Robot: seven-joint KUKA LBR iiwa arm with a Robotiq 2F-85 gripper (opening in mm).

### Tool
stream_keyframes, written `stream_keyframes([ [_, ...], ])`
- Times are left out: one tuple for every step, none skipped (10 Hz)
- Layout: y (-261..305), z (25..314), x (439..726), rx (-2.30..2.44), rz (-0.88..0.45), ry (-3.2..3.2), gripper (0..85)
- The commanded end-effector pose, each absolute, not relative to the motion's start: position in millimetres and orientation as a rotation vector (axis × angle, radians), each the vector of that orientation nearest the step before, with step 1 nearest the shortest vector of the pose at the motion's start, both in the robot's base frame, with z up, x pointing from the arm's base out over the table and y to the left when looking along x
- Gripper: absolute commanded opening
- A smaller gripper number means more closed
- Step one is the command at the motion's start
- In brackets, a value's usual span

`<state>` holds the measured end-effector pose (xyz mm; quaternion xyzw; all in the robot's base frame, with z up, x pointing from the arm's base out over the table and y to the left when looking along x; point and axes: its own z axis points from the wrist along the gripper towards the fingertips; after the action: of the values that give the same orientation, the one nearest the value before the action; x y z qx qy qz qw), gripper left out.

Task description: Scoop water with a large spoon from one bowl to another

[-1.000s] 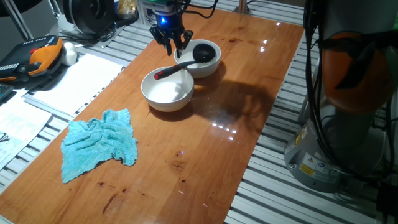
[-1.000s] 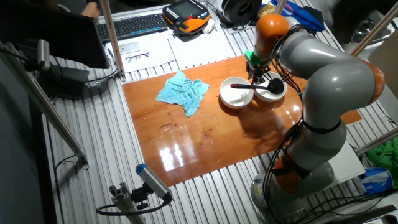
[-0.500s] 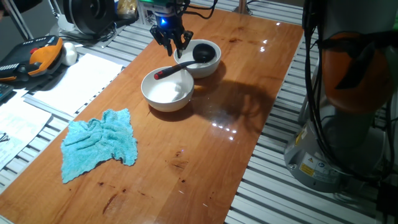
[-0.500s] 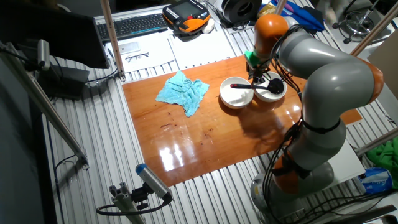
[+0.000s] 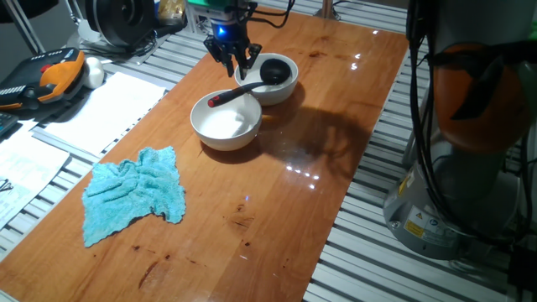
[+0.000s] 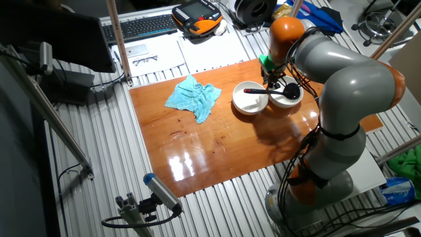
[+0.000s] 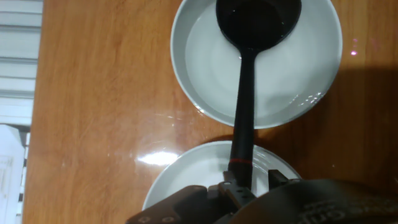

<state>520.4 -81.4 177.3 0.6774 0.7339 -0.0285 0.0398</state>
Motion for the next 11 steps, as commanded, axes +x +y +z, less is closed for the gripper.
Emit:
stream_keyframes([
  [-81.7, 177.8, 520.0, 2.071, -0.097, 2.246, 34.0],
  [-81.4, 177.1, 520.7, 2.065, -0.106, 2.247, 34.0],
  [-80.0, 175.1, 523.1, 2.068, -0.107, 2.246, 34.0],
  [-79.0, 173.2, 525.1, 2.070, -0.102, 2.242, 34.0],
  [-78.1, 172.5, 526.3, 2.069, -0.102, 2.244, 34.0],
  [-77.2, 174.0, 526.2, 2.058, -0.101, 2.250, 34.0],
  [-77.0, 174.5, 526.0, 2.046, -0.104, 2.254, 34.0],
  [-77.0, 174.5, 526.0, 2.059, -0.081, 2.278, 34.0],
  [-77.0, 174.5, 526.0, 2.061, -0.062, 2.304, 34.0],
  [-77.0, 174.5, 526.0, 2.065, -0.019, 2.333, 0.0],
  [-77.0, 174.5, 526.0, 2.048, 0.019, 2.376, 0.0],
])
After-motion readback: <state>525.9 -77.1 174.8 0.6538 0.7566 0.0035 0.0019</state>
